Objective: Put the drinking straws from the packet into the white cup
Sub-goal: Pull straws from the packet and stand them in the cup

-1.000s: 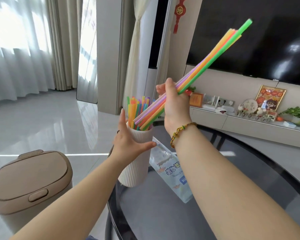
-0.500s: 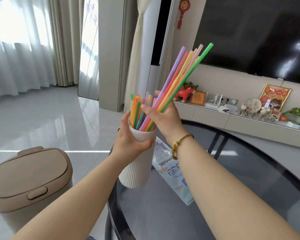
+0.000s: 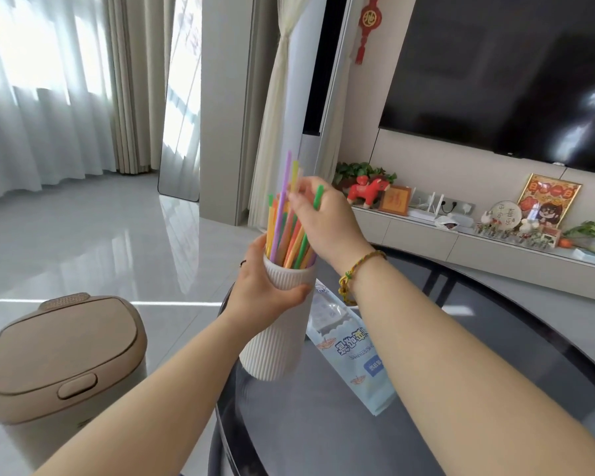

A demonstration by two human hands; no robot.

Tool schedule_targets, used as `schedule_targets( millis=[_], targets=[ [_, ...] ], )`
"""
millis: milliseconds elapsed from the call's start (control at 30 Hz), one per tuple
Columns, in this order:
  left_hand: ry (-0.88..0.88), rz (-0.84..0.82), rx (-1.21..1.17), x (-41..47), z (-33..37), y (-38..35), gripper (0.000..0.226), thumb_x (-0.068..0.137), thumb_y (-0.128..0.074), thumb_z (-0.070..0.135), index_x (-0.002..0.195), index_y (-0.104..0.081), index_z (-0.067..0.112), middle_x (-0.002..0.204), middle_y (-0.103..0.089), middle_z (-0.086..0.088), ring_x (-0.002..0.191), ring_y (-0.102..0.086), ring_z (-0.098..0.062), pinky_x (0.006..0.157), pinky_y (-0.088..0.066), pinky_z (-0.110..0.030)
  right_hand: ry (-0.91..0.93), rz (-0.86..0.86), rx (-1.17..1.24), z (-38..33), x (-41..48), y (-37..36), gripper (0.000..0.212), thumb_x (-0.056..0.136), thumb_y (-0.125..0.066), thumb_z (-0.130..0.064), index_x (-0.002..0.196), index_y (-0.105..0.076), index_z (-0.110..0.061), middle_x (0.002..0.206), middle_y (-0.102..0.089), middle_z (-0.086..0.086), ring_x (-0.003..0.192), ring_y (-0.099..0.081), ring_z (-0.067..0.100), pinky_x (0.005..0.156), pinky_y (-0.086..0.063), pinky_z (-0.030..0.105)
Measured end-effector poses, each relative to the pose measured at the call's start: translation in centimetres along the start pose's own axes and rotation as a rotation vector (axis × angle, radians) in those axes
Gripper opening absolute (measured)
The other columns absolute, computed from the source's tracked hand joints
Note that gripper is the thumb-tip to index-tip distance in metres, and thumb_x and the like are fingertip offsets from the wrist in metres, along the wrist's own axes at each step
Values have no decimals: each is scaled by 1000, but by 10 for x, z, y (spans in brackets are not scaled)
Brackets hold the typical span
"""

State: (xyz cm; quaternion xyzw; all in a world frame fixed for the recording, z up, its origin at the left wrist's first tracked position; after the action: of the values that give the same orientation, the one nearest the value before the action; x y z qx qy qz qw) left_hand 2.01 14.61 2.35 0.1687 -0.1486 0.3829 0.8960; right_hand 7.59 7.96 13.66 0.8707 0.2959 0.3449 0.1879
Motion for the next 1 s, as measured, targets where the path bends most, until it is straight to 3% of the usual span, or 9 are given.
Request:
schedule_targets(
  millis=[67, 200, 333, 400, 533, 667, 733, 867, 1000],
  targets=[
    [2, -6, -1, 0, 0, 0, 81, 63, -77, 16, 128, -29, 26, 106, -46, 6, 97, -46, -9, 70, -37, -15, 35, -37, -131, 3, -2, -4, 30, 90, -48, -23, 117, -53, -11, 120, -58, 13, 114, -52, 29, 99, -42, 41],
    [-2, -11, -7, 0, 1, 0, 81, 63, -77, 15, 128, -30, 25, 108, -46, 5, 96, -47, -6, 70, -34, -9, 162, 78, -124, -16, -4, 18, 62, 90, -50, -28, 142, -21, -14, 153, -23, 5, 140, -21, 18, 114, -21, 31],
    [-11, -21, -3, -2, 3, -1, 80, 64, -77, 15, 128, -30, 24, 110, -47, 5, 94, -47, -4, 73, -37, -16, 352, 1, -353, -42, -3, 10, 55, 93, -43, -25, 142, -24, -9, 154, -22, 7, 141, -19, 18, 113, -13, 25],
    [-9, -23, -7, -2, 4, -1, 79, 64, -77, 15, 128, -31, 24, 112, -48, 2, 101, -47, -11, 80, -37, -25, 358, -99, -486, -37, -3, -4, 48, 95, -39, -26, 139, -31, -12, 151, -30, 4, 139, -26, 18, 113, -18, 28],
    [-17, -29, -5, -1, 5, -1, 77, 64, -77, 16, 126, -32, 24, 113, -50, 0, 100, -49, -13, 80, -38, -26, 347, -151, -628, -21, -15, -13, 42, 94, -41, -29, 133, -43, -15, 141, -47, 1, 129, -40, 19, 102, -25, 26],
    [-15, -12, 10, -2, -1, 0, 79, 63, -77, 18, 127, -30, 26, 103, -48, 10, 90, -50, 4, 65, -36, -6, 347, -126, -558, -21, -17, -5, 47, 92, -44, -28, 136, -38, -12, 145, -41, 5, 136, -32, 19, 110, -16, 27],
    [-4, -8, 25, -7, -7, 0, 86, 62, -78, 20, 129, -25, 30, 98, -44, 21, 87, -48, 12, 62, -37, -5, 323, -99, -540, -19, -16, 1, 49, 93, -42, -29, 138, -34, -12, 149, -34, 5, 138, -25, 19, 113, -12, 28],
    [36, -22, 90, -20, -25, -4, 98, 58, -80, 23, 133, -17, 33, 107, -39, 12, 97, -42, -10, 80, -36, -30, 240, -217, -586, -2, -17, -5, 48, 94, -38, -31, 139, -33, -15, 152, -28, 4, 140, -21, 18, 114, -12, 31],
    [76, -32, 97, -17, -34, -5, 95, 59, -80, 22, 133, -20, 28, 108, -39, 9, 99, -40, -12, 81, -35, -33, 238, -84, -448, -2, -20, 9, 51, 93, -42, -30, 140, -29, -14, 153, -25, 4, 140, -19, 18, 113, -14, 30]
  ],
)
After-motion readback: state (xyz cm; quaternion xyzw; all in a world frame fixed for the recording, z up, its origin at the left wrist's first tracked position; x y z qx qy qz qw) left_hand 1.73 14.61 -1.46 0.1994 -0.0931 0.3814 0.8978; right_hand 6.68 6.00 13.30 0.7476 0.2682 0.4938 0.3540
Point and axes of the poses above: each hand's wrist, its own x-axis towards the middle knuckle, its own y-axis out of the back of the hand, z = x × y, the point moved 8 cm from there along x, towards the middle knuckle
